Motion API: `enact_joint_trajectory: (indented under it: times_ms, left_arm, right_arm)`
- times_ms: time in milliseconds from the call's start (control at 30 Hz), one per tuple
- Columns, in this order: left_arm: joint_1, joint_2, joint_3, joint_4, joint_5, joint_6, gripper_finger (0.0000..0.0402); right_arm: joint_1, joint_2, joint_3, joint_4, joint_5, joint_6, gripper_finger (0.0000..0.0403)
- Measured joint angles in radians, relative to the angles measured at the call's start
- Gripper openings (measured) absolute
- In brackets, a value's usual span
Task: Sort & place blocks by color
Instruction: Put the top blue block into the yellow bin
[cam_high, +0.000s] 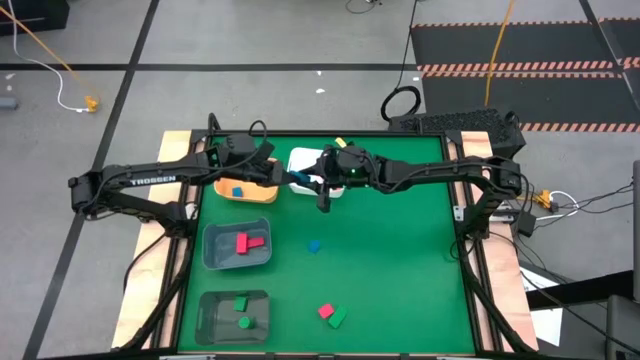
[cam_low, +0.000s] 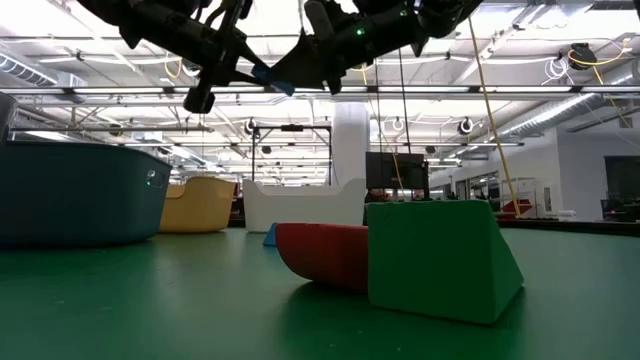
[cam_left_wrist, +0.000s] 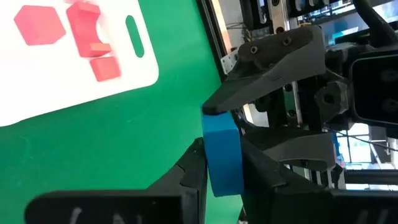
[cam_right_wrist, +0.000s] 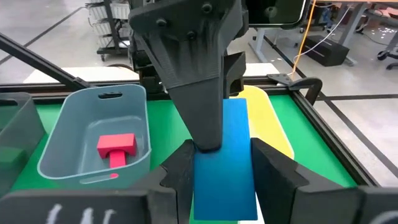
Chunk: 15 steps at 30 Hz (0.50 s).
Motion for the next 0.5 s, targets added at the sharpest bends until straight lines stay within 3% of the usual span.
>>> enact_joint_trajectory:
  times_ms: [200,500]
  left_arm:
    - [0.000,0.000,0.000,0.002,0.001,0.007,0.0061]
    - [0.013,0.001,0.000,-0.012,0.010,0.051,0.0058]
  right_arm:
    - [0.000,0.000,0.000,-0.005,-0.008,-0.018,0.0124]
    - [-0.017,-0.063,0.000,-0.168,-0.097,-0.009,0.0184]
